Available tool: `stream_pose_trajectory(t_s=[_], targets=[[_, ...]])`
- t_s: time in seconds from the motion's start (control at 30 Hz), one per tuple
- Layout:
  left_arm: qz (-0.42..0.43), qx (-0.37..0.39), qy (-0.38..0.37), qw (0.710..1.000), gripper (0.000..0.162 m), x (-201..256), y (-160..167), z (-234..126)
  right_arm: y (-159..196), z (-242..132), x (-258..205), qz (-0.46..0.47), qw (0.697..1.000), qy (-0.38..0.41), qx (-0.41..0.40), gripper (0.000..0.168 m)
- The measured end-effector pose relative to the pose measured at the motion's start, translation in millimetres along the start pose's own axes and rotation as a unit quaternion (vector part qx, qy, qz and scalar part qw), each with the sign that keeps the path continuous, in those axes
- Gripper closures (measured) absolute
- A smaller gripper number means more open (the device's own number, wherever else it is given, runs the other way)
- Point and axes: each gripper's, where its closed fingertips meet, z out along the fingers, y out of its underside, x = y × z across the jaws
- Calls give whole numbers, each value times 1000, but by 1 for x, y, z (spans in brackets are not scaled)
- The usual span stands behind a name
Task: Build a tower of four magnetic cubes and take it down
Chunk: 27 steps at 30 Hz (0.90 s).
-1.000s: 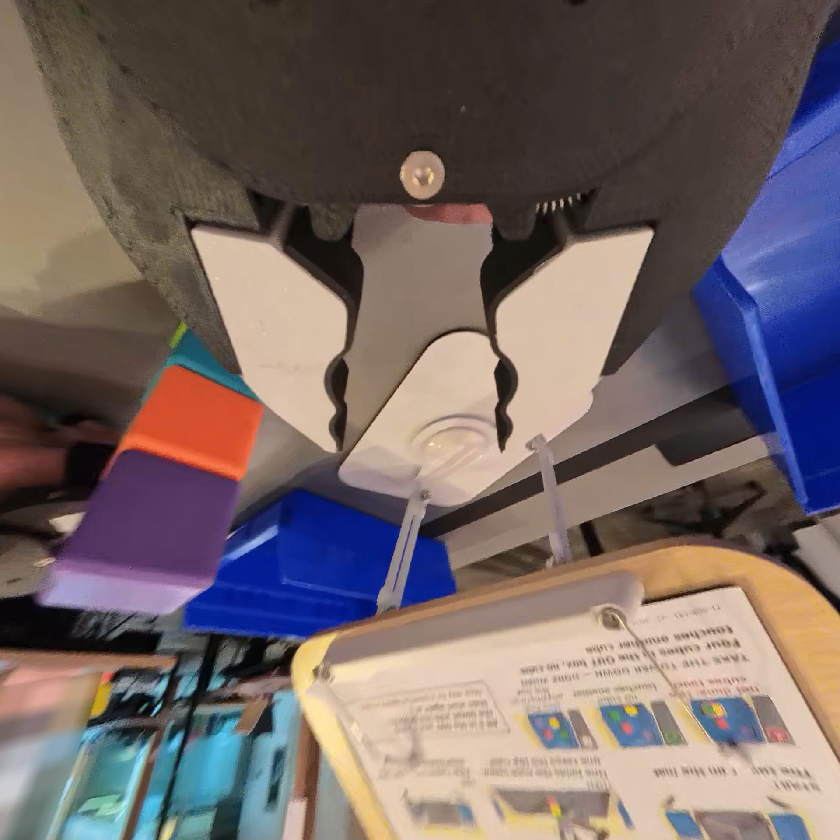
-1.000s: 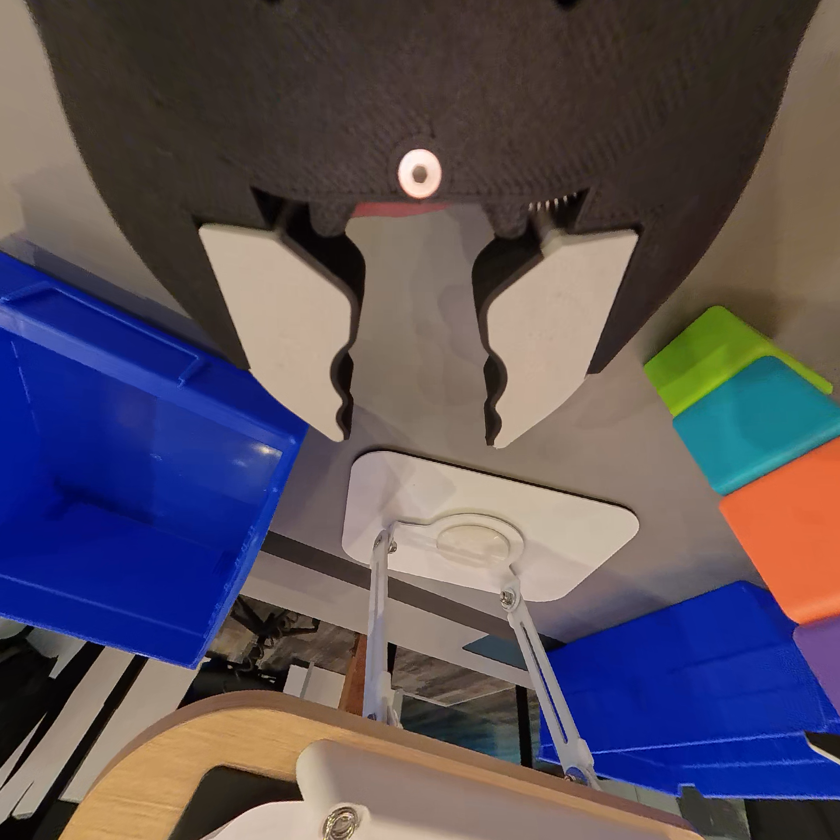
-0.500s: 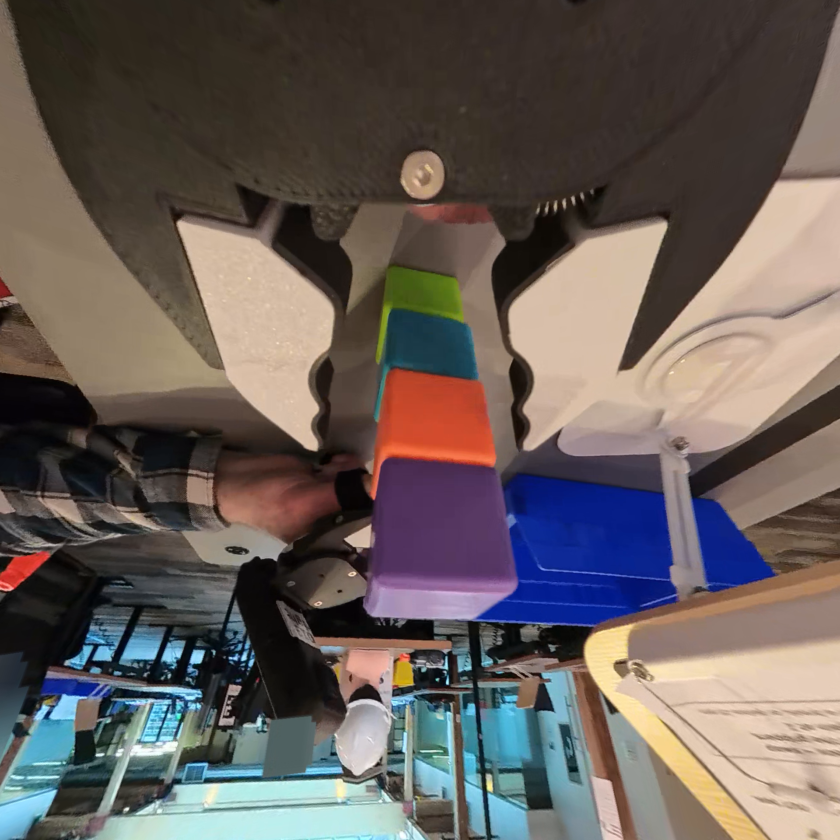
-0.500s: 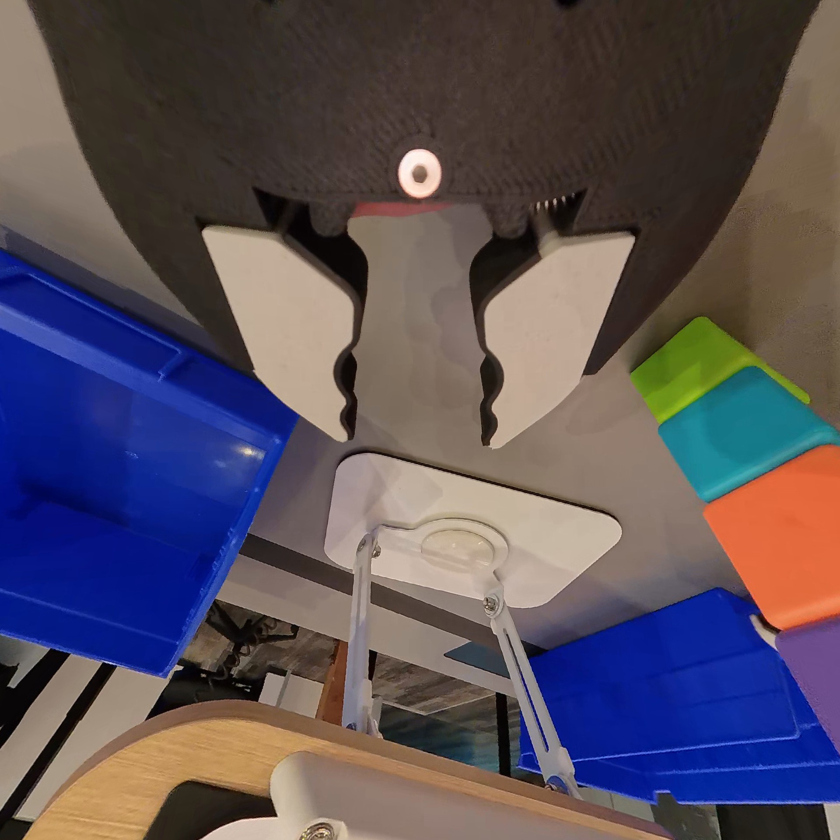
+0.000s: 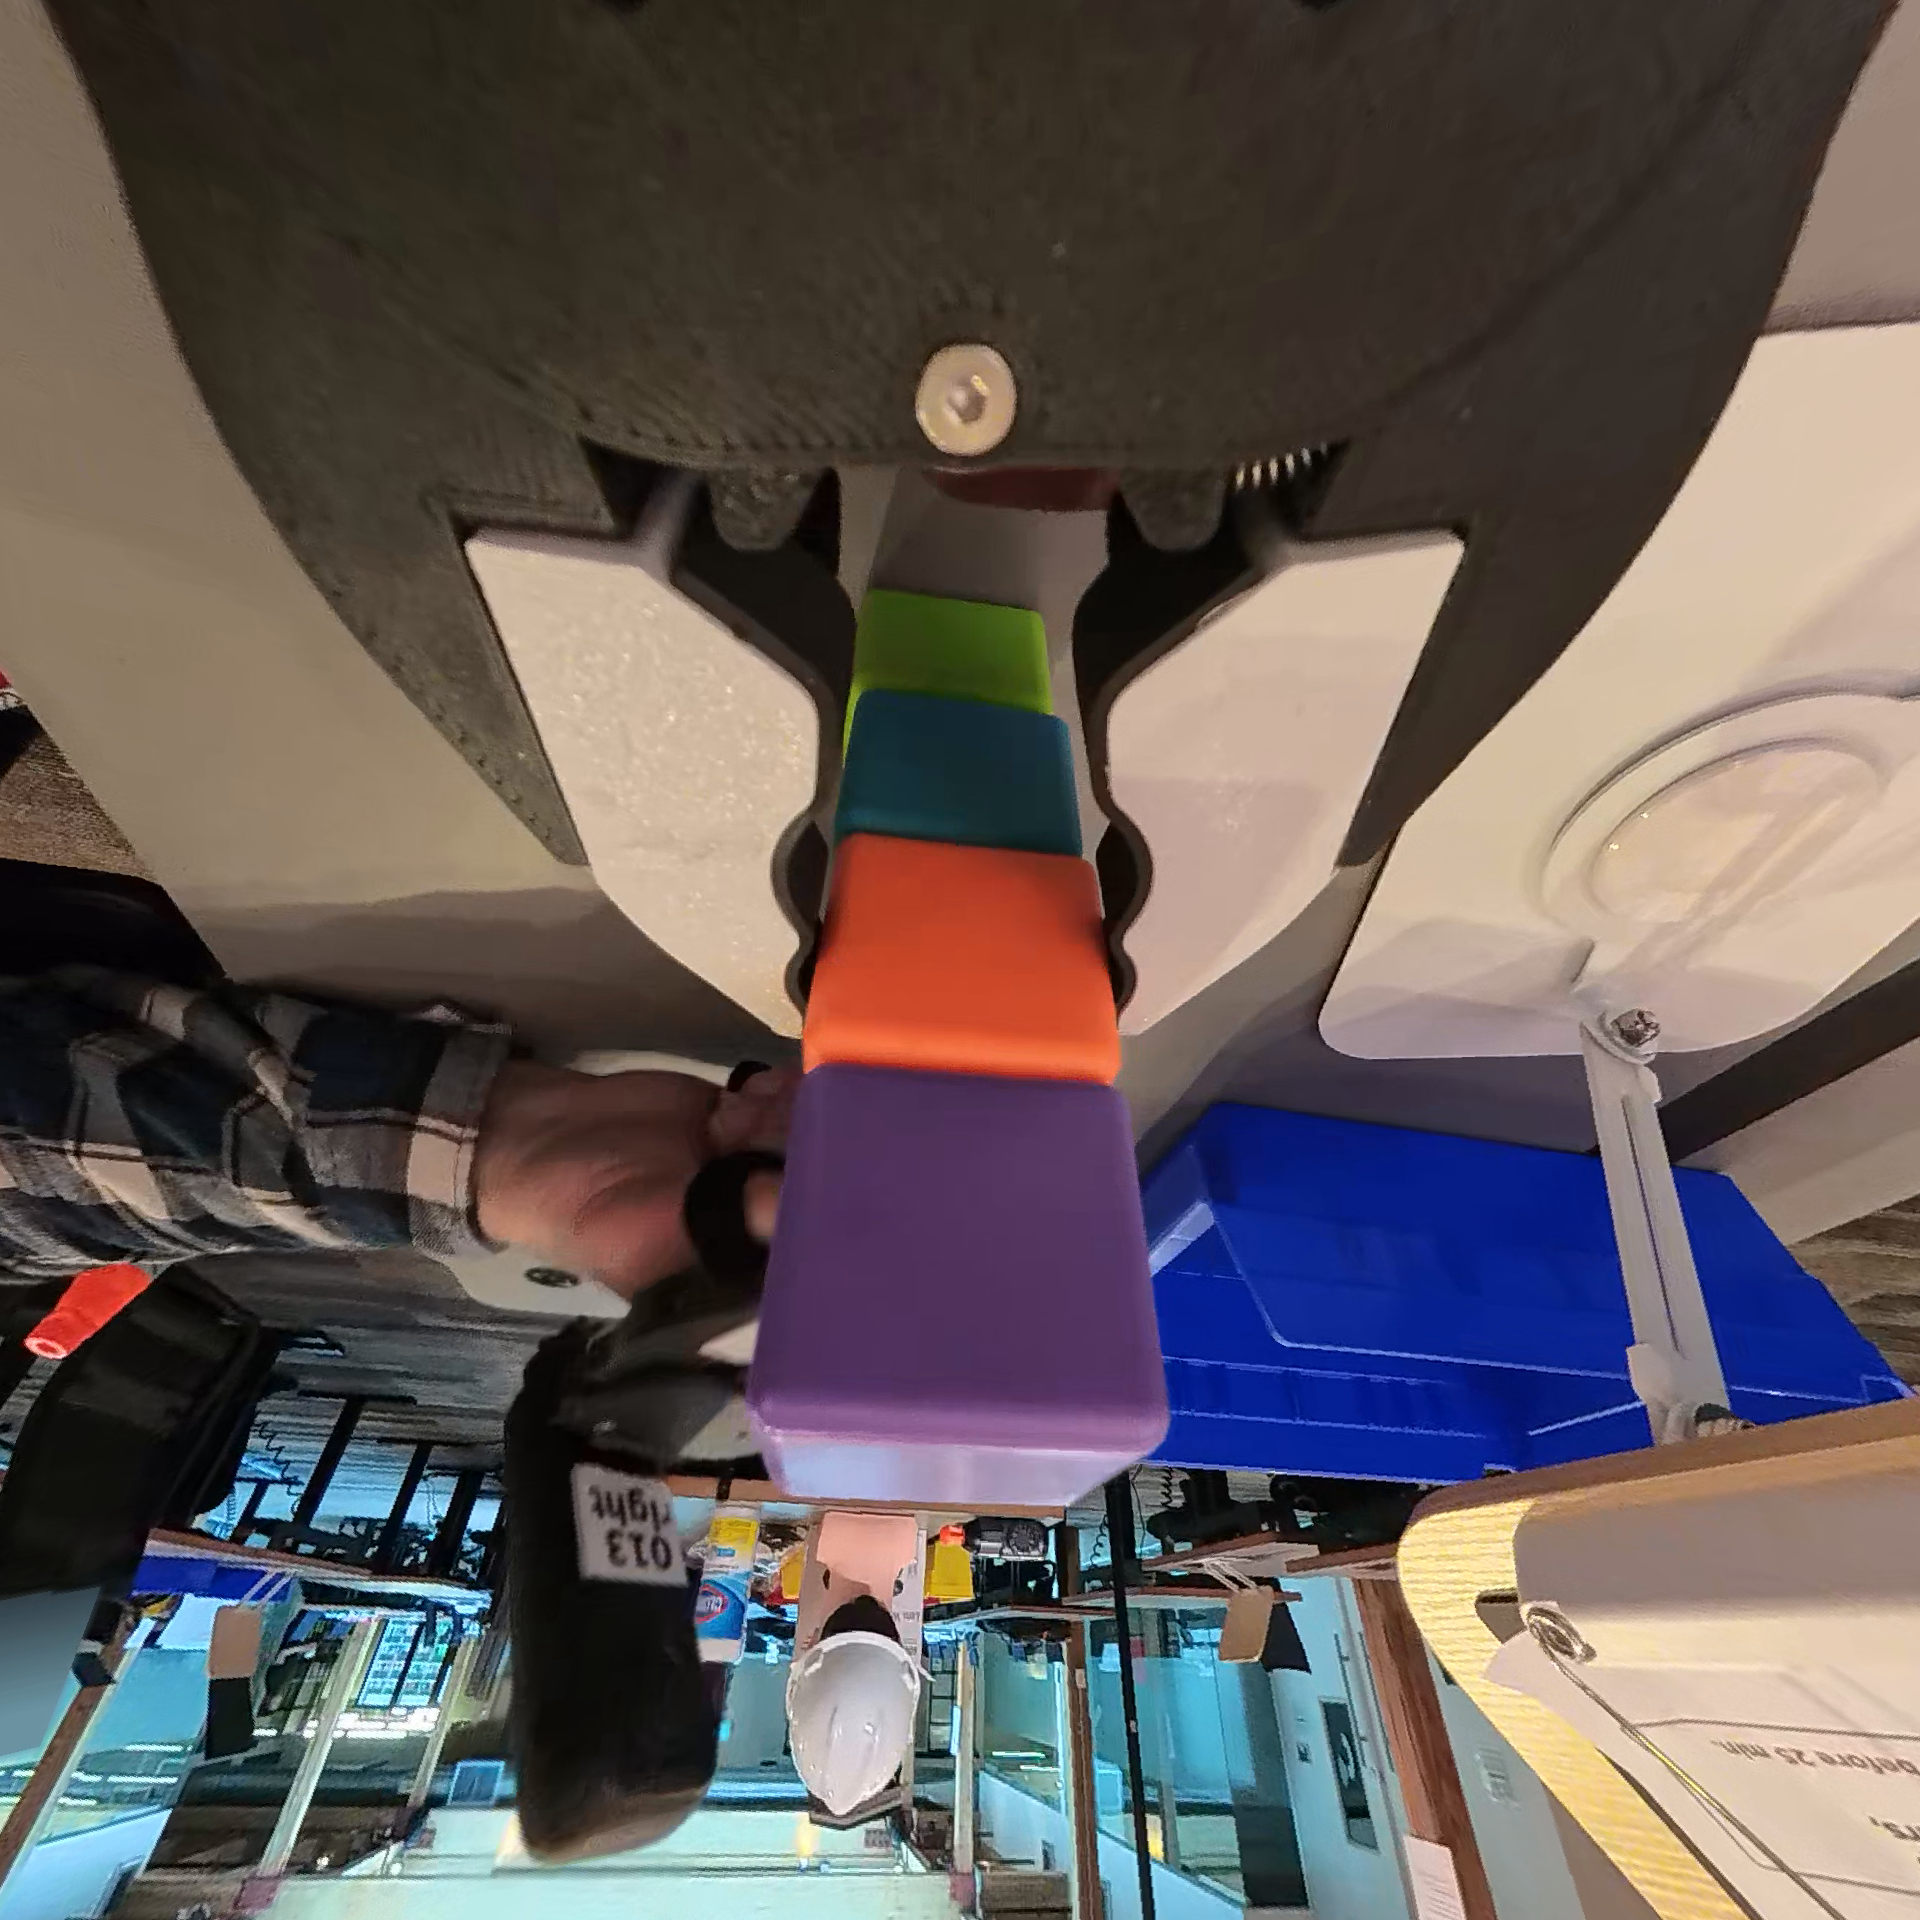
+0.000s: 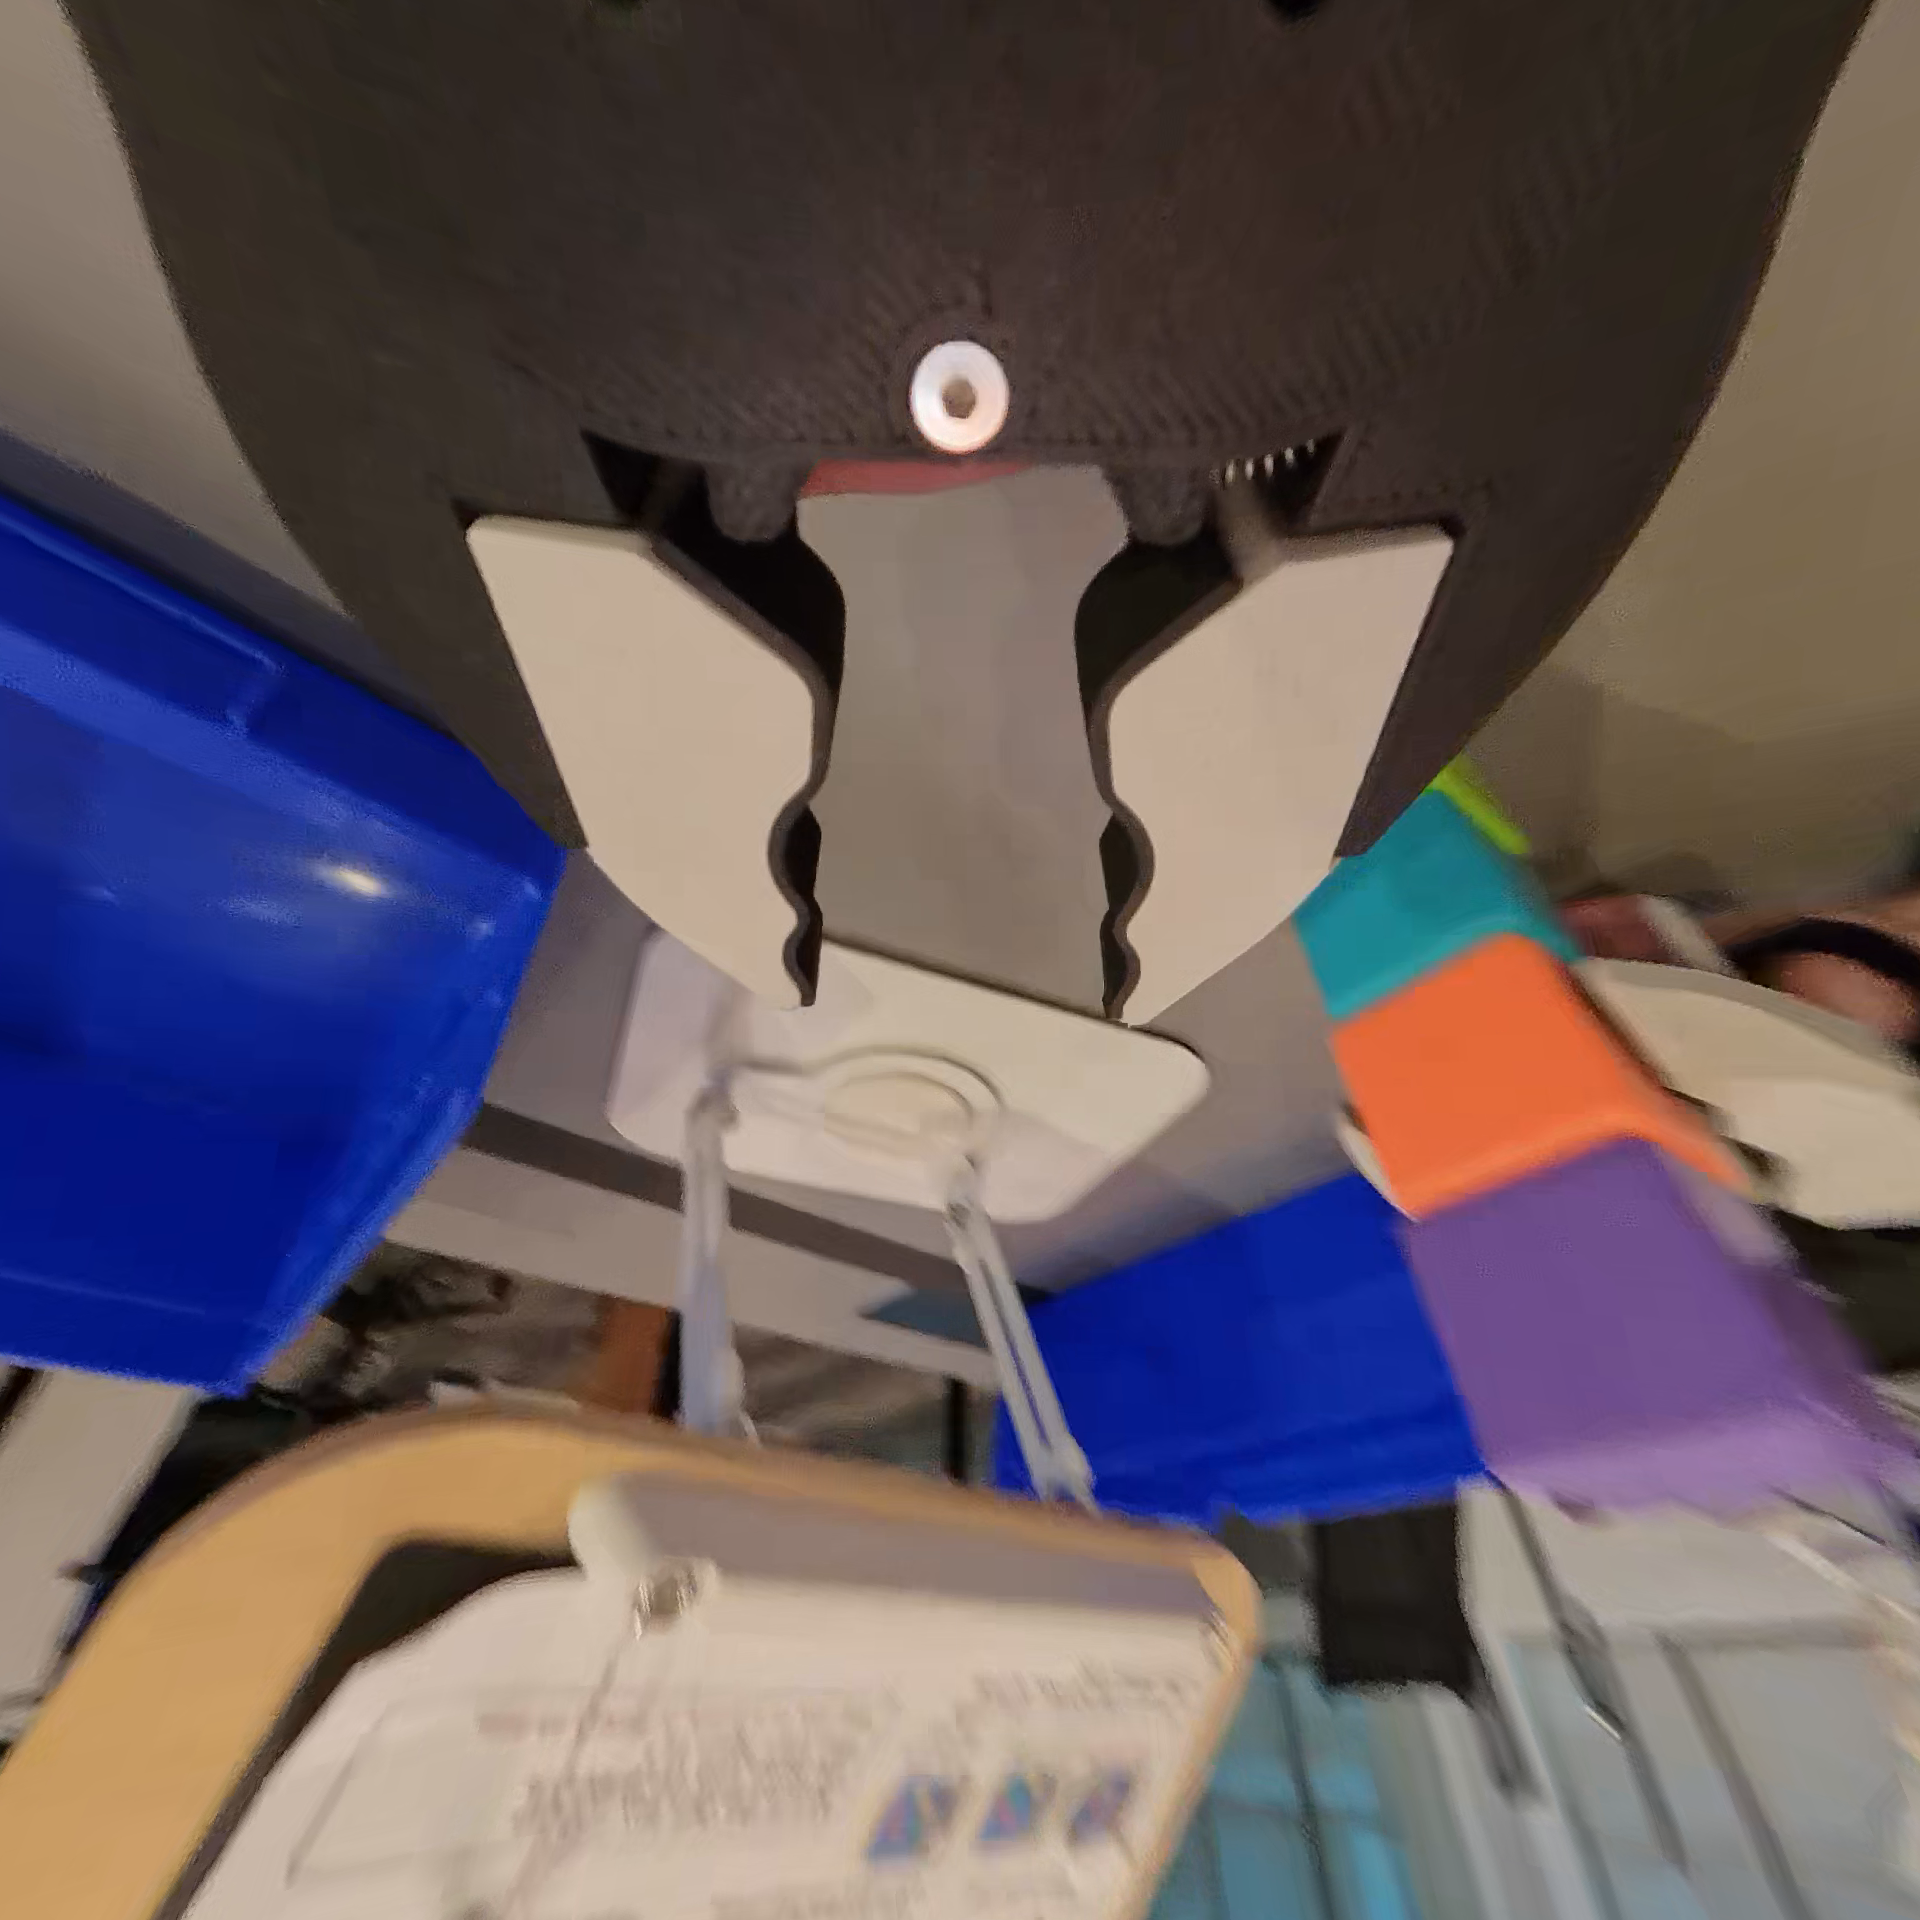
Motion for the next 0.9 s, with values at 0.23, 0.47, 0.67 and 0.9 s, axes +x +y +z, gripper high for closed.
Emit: stream_pose_trajectory(t_s=[0.23, 0.47, 0.67, 0.9], targets=[[6, -2, 4, 1000, 112, 1, 0, 1, -55, -16, -69, -57, 979, -195, 12, 103], [9, -1, 2, 1000, 112, 1, 0, 1, -61, 3, -102, -109, 952, -280, -64, 94], [7, 0, 4, 1000, 112, 1, 0, 1, -42, 24, -113, -105, 939, -313, -97, 98], [8, -5, 6, 1000, 112, 2, 0, 2, -41, 29, -112, -100, 938, -321, -87, 116]])
